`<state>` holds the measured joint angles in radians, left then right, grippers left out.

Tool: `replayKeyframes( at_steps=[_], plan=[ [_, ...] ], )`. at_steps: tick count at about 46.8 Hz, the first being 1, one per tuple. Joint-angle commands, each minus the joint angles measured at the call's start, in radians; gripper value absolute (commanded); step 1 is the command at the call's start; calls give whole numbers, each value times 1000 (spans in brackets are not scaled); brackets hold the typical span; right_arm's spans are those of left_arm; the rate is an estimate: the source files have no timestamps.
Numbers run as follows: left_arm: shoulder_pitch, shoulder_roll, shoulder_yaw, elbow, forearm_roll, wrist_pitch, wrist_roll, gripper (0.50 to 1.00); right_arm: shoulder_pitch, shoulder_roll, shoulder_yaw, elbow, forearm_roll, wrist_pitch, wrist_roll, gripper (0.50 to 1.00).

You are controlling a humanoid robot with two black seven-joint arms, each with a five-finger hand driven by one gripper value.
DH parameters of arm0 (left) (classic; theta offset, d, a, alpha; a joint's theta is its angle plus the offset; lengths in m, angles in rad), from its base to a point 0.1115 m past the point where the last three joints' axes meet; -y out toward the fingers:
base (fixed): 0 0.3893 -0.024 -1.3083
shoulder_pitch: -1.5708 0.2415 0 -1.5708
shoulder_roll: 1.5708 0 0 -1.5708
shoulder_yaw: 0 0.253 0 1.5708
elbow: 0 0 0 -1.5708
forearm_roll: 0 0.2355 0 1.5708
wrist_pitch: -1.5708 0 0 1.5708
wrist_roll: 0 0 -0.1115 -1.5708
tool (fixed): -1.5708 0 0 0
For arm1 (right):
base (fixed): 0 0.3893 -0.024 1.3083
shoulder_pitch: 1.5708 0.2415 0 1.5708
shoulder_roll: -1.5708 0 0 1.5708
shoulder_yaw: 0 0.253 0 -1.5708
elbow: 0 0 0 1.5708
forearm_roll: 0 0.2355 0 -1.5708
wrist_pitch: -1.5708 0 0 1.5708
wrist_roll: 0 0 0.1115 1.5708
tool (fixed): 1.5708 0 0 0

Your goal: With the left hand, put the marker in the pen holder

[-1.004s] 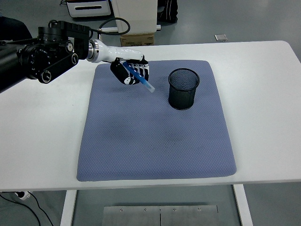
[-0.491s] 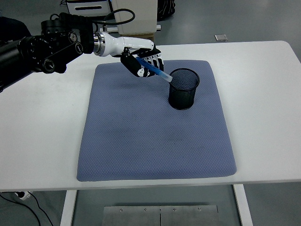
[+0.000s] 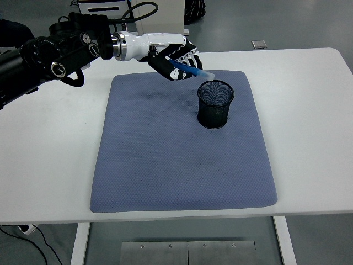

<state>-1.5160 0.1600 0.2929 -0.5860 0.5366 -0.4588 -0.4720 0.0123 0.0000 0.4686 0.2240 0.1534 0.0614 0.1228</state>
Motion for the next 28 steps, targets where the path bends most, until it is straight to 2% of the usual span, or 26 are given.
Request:
replayKeyframes(
  at_steps=[1, 22, 28],
  plan=[
    [3, -17, 0, 0, -29, 0, 0, 500, 0, 0, -1, 0, 0, -2, 0, 1000],
    [43, -92, -26, 0, -170, 8, -4, 500, 0, 0, -1, 0, 0, 0, 0, 1000],
    [80, -114, -55, 11, -202, 8, -4, 500, 0, 0, -1, 0, 0, 0, 0, 1000]
  ],
)
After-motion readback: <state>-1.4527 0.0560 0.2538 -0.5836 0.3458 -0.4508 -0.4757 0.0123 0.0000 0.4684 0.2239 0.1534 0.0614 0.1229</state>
